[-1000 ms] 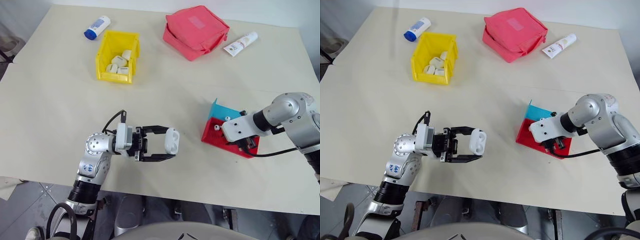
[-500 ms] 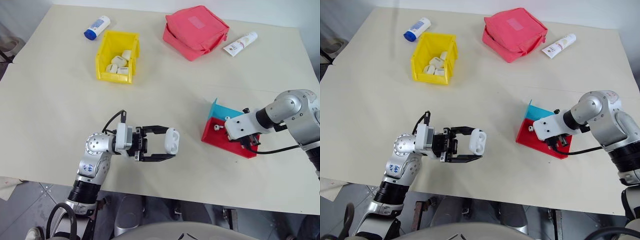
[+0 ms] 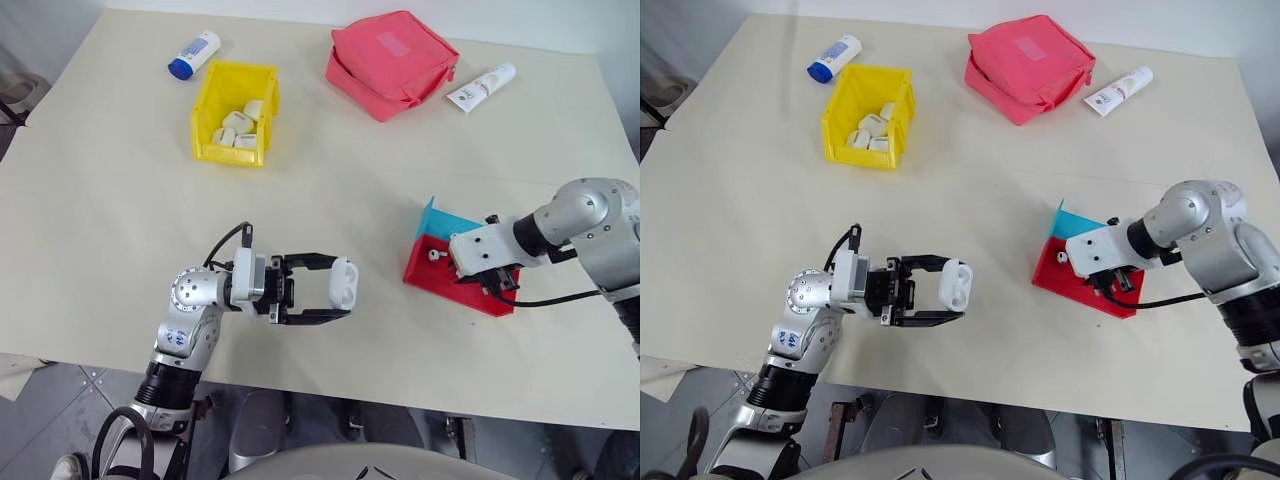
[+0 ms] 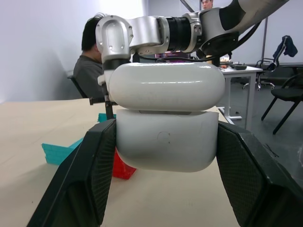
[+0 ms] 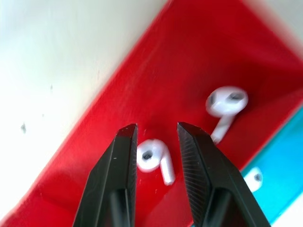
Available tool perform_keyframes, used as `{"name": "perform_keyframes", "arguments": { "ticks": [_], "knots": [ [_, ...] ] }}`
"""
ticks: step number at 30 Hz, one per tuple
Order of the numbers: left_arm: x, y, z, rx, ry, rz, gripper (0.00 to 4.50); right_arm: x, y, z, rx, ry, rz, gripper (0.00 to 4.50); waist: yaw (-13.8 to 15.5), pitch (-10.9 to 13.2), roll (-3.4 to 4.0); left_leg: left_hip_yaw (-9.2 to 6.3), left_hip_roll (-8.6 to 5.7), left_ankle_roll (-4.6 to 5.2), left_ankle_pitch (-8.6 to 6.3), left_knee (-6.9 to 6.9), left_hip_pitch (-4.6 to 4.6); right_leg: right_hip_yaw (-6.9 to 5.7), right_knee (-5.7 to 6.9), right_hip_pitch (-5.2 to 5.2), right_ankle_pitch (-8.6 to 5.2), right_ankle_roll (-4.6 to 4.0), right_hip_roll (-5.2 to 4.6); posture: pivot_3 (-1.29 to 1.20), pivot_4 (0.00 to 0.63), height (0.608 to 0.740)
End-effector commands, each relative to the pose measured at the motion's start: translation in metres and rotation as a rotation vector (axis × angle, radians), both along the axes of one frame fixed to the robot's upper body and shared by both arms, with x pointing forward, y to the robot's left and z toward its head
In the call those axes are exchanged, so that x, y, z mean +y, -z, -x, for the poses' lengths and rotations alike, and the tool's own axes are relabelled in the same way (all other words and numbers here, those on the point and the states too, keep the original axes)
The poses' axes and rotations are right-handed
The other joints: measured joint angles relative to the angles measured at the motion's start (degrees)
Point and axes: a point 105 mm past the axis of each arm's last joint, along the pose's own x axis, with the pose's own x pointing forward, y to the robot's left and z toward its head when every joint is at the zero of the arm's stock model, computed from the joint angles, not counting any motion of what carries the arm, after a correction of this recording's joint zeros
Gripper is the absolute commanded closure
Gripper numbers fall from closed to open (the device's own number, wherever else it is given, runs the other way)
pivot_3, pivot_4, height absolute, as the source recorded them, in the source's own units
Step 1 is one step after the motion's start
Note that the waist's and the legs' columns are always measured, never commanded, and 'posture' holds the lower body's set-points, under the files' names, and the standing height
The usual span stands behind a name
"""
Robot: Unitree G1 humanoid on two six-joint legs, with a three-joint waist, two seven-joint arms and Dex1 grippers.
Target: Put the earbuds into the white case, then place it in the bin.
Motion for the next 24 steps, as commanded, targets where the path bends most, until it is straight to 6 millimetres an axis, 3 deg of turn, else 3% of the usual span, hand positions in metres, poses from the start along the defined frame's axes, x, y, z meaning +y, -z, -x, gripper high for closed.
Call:
{"name": "perform_keyframes", "arguments": {
  "ticks": [1, 10, 24],
  "knots": [
    [-0.002, -0.007, 0.008, -0.044, 0.010, 0.013, 1.71, -0.007, -0.017, 0.009, -0.004, 0.049, -0.029, 3.15, 0.1, 0.0, 0.00, 0.00, 0.00, 0.00, 0.00, 0.00, 0.00, 0.00, -0.01, 0.01, 0.00, 0.00, -0.01, 0.00, 0.150, 0.740],
    [-0.005, -0.006, 0.007, -0.038, 0.028, 0.017, 1.71, -0.025, -0.010, 0.014, -0.001, 0.178, 0.005, 3.15, -0.1, 0.0, 0.01, -0.02, -0.01, 0.02, -0.01, 0.00, 0.01, -0.06, -0.06, 0.05, 0.00, 0.00, -0.04, 0.00, 0.150, 0.740],
    [-0.004, -0.007, 0.005, -0.040, 0.027, 0.014, 1.71, -0.027, 0.005, 0.012, 0.020, 0.203, 0.043, 3.15, 0.0, 0.0, 0.02, -0.02, -0.02, 0.02, -0.01, 0.00, 0.00, -0.06, -0.06, 0.05, 0.00, 0.00, -0.04, 0.00, 0.150, 0.740]
  ]
}}
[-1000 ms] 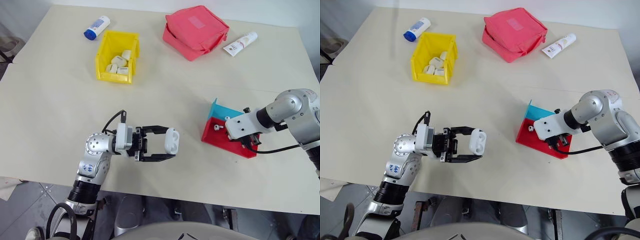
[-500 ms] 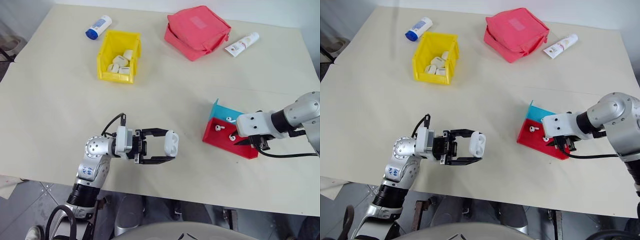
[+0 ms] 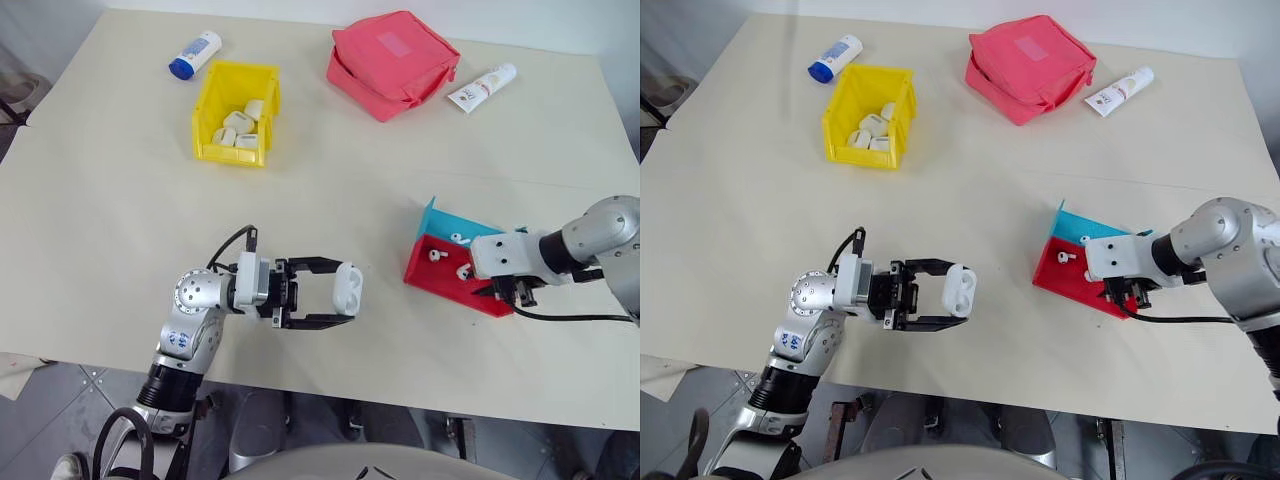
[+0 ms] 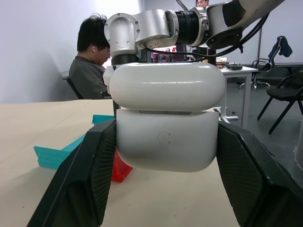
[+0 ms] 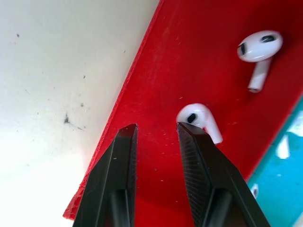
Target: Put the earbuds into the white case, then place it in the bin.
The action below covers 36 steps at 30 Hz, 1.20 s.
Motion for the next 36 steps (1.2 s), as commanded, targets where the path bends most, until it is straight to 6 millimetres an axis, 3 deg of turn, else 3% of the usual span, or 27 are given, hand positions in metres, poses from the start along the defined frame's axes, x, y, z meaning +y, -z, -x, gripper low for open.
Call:
{"name": "perform_keyframes", "arguments": {
  "ticks": [1, 12, 24, 36],
  "knots": [
    [0.000, -0.007, 0.001, -0.032, 0.002, 0.017, 1.71, -0.002, -0.004, -0.001, -0.020, -0.002, 0.017, 3.15, 0.0, 0.0, 0.00, 0.00, 0.00, 0.00, 0.00, 0.00, 0.00, 0.00, 0.00, 0.00, 0.00, 0.00, 0.00, 0.00, 0.150, 0.740],
    [0.001, -0.007, -0.002, -0.034, -0.010, 0.020, 1.71, 0.013, -0.003, -0.007, -0.033, -0.028, -0.027, 3.15, 0.0, 0.0, 0.00, 0.00, 0.00, 0.00, 0.00, 0.00, 0.00, 0.00, 0.00, 0.00, 0.00, 0.00, 0.00, 0.00, 0.150, 0.740],
    [0.002, -0.008, -0.003, -0.034, -0.016, 0.020, 1.71, 0.024, -0.019, -0.009, -0.073, -0.023, -0.067, 3.15, 0.0, 0.0, 0.01, -0.01, 0.00, 0.00, 0.00, 0.00, 0.00, -0.02, 0.00, 0.00, 0.00, 0.00, 0.00, 0.00, 0.150, 0.740],
    [0.001, -0.007, -0.003, -0.030, -0.011, 0.019, 1.71, 0.031, -0.024, -0.007, -0.066, 0.123, -0.089, 3.15, 0.0, 0.0, 0.01, -0.04, -0.01, 0.00, 0.00, 0.00, -0.02, -0.02, -0.02, 0.00, 0.00, 0.00, -0.01, 0.00, 0.150, 0.740]
  ]
}}
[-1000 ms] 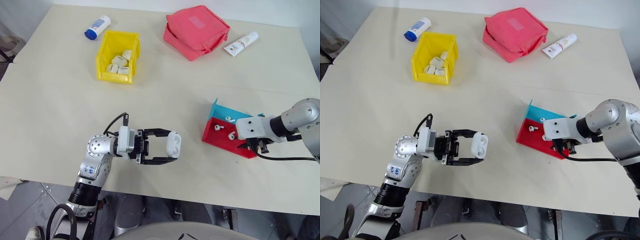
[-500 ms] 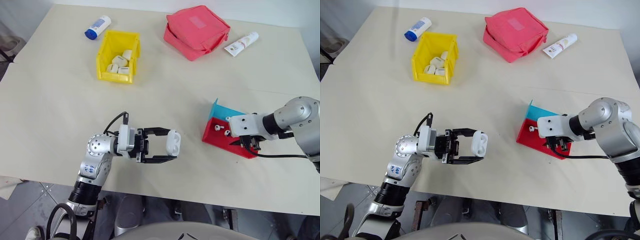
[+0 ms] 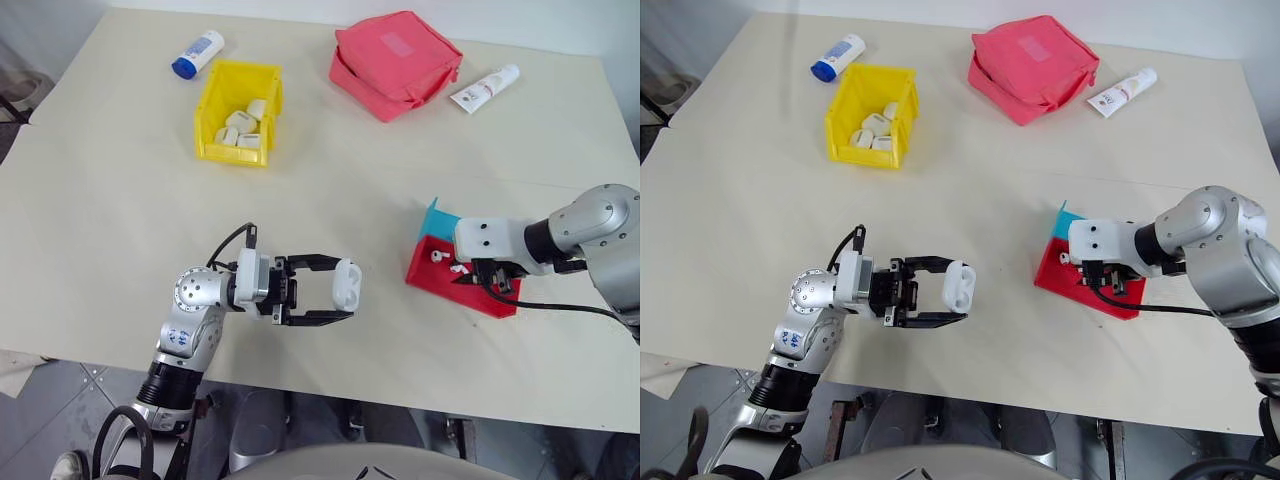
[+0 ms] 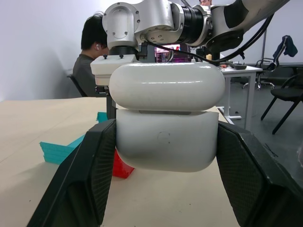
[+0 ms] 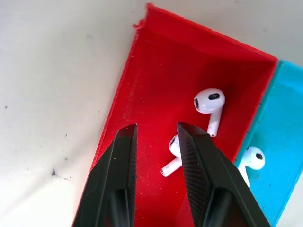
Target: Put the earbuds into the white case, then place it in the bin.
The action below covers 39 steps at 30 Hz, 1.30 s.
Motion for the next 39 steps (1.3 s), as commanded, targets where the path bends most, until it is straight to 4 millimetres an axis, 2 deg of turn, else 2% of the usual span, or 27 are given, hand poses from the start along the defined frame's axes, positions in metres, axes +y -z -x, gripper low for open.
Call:
{"name": "perform_keyframes", "arguments": {
  "ticks": [1, 22, 31, 39],
  "knots": [
    [0.001, -0.008, 0.001, -0.037, 0.003, 0.019, 1.71, 0.002, -0.008, -0.002, -0.036, 0.025, 0.010, 3.15, 0.0, 0.0, 0.00, 0.00, 0.00, 0.00, 0.00, 0.00, 0.00, 0.00, -0.01, 0.00, 0.00, 0.00, 0.00, 0.00, 0.150, 0.740],
    [0.000, -0.007, 0.003, -0.038, 0.014, 0.015, 1.71, -0.008, -0.005, -0.009, -0.062, 0.135, 0.058, 3.15, 0.0, 0.0, 0.00, 0.00, 0.00, 0.00, 0.00, -0.02, -0.01, -0.01, -0.02, 0.00, 0.00, 0.00, 0.00, 0.00, 0.150, 0.740],
    [-0.001, -0.008, 0.003, -0.039, 0.017, 0.015, 1.71, -0.006, 0.005, -0.010, -0.047, 0.155, 0.061, 3.15, -0.1, 0.0, 0.04, 0.00, 0.00, 0.00, 0.00, -0.02, -0.02, -0.01, -0.02, -0.01, 0.00, 0.00, 0.00, 0.00, 0.150, 0.740],
    [0.000, -0.008, 0.001, -0.041, 0.010, 0.016, 1.71, -0.002, 0.006, -0.011, -0.043, 0.147, 0.059, 3.15, -0.1, 0.0, 0.06, 0.00, 0.00, 0.00, 0.00, -0.02, -0.02, -0.01, -0.02, -0.01, 0.00, 0.00, 0.00, 0.00, 0.150, 0.740]
  ]
}}
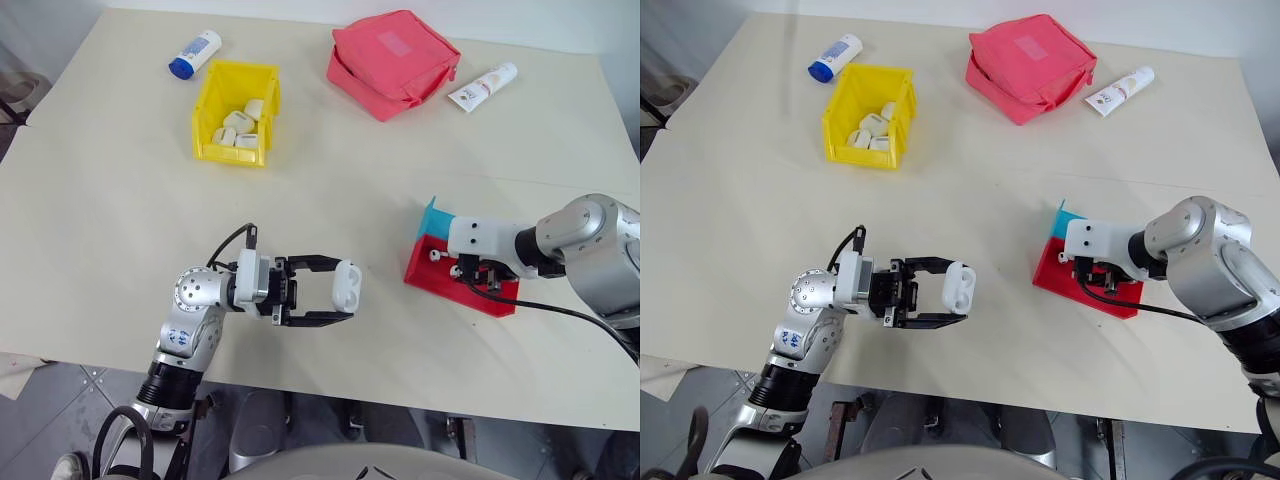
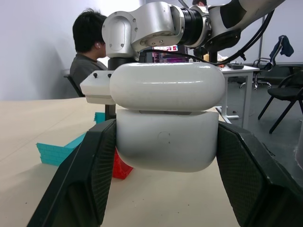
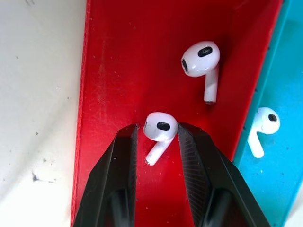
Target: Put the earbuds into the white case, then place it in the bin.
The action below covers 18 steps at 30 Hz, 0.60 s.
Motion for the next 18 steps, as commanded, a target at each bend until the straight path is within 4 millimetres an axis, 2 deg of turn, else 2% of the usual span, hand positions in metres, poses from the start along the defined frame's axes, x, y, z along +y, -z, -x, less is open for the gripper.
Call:
{"name": "perform_keyframes", "arguments": {
  "ticks": [1, 16, 18],
  "knots": [
    [-0.0002, -0.0086, 0.0006, -0.039, 0.002, 0.019, 1.71, 0.0051, -0.0076, -0.0019, -0.029, -0.013, -0.004, 3.15, 0.0, 0.0, 0.00, 0.00, 0.00, 0.00, 0.00, 0.00, 0.00, 0.00, 0.00, 0.00, 0.00, 0.00, 0.00, 0.00, 0.150, 0.740],
    [0.0006, -0.0089, -0.0005, -0.040, -0.003, 0.018, 1.71, 0.0057, -0.0001, -0.0014, -0.006, -0.011, 0.013, 3.15, 0.0, 0.0, 0.00, -0.01, 0.00, 0.00, 0.00, 0.00, 0.00, 0.00, 0.00, 0.00, 0.00, 0.00, 0.00, 0.00, 0.150, 0.740],
    [0.0006, -0.0090, -0.0003, -0.041, -0.002, 0.018, 1.71, 0.0064, 0.0003, -0.0009, -0.004, -0.013, 0.012, 3.49, 0.0, 0.0, 0.00, -0.01, 0.00, 0.00, 0.00, 0.00, 0.00, 0.00, -0.01, 0.00, 0.00, 0.00, 0.00, 0.00, 0.150, 0.740]
  ]
}}
